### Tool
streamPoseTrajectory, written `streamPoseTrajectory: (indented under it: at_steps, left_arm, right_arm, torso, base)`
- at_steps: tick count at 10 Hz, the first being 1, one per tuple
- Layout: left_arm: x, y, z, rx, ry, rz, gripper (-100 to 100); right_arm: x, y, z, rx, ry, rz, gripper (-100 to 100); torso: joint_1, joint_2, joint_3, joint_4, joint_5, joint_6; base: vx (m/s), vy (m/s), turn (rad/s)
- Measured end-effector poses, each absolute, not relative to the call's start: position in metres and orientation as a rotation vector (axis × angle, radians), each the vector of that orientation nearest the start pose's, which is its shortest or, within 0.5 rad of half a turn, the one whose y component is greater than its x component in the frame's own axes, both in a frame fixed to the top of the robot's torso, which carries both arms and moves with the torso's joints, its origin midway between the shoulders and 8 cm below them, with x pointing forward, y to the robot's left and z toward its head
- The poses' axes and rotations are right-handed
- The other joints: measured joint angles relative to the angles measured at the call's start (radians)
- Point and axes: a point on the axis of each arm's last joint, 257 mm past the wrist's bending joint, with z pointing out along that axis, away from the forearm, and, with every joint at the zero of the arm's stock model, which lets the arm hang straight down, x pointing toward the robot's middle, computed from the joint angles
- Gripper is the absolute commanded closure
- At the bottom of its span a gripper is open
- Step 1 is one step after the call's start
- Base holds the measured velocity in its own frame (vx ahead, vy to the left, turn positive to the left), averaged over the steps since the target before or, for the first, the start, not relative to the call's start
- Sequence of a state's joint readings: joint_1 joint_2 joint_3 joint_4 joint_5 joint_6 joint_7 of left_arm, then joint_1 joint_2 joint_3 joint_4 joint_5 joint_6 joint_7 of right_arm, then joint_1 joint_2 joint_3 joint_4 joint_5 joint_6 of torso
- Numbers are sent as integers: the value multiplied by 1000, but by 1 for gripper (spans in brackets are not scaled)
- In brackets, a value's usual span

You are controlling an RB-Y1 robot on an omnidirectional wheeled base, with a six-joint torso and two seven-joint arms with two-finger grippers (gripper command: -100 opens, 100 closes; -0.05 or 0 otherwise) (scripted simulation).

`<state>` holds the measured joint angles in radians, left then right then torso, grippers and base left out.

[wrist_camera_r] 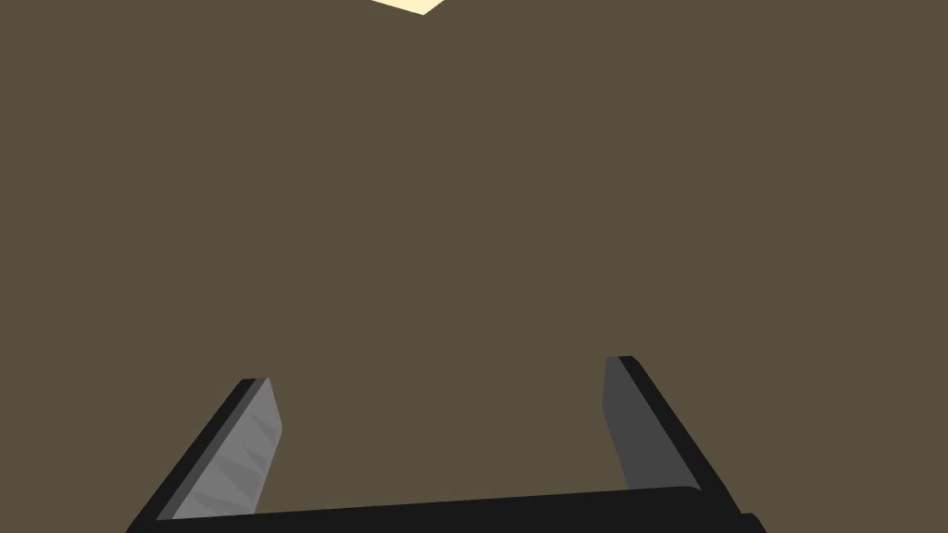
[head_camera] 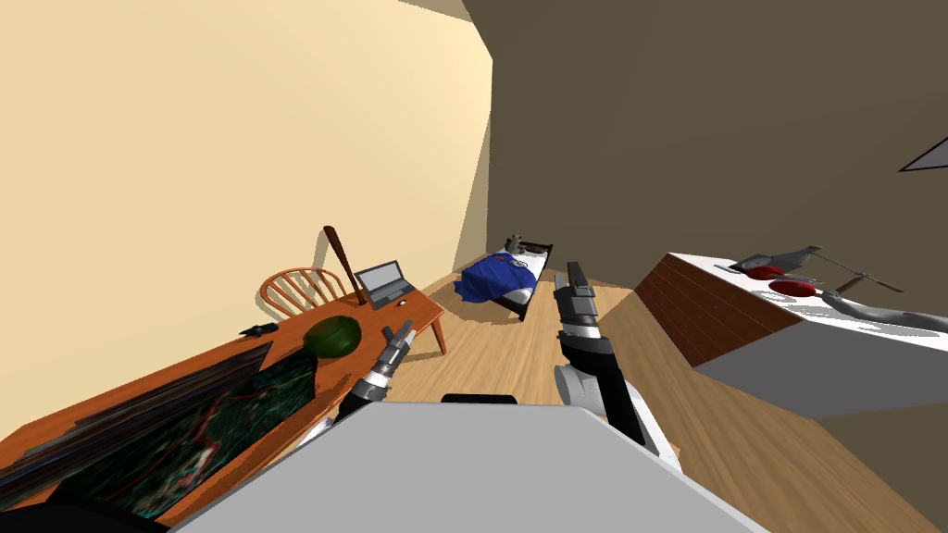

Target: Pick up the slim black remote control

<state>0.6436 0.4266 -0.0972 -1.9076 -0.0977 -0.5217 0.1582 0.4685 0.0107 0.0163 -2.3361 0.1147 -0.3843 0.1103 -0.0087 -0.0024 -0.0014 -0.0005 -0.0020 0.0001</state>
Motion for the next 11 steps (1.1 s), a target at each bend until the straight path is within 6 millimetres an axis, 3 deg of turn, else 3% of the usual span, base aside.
streamPoseTrajectory:
  at_steps: [4, 8, 11]
  left_arm:
    - [303, 283, -279, -840, 1526, -1163, -100]
    - [277, 299, -324, -880, 1658, -1103, -100]
    - [241, 315, -362, -912, 1786, -1043, -100]
  right_arm:
    - [356, -262, 37, 579, 711, 1140, 0]
    - [356, -262, 37, 579, 711, 1140, 0]
    - [356, -262, 37, 579, 711, 1140, 0]
  torso:
    - [2, 1, 0, 0, 0, 0]
    - [7, 1, 1, 0, 1, 0]
    - [5, -1, -1, 0, 1, 0]
  base:
    - [29, -94, 10]
    - [31, -65, 4]
    - [55, -69, 9]
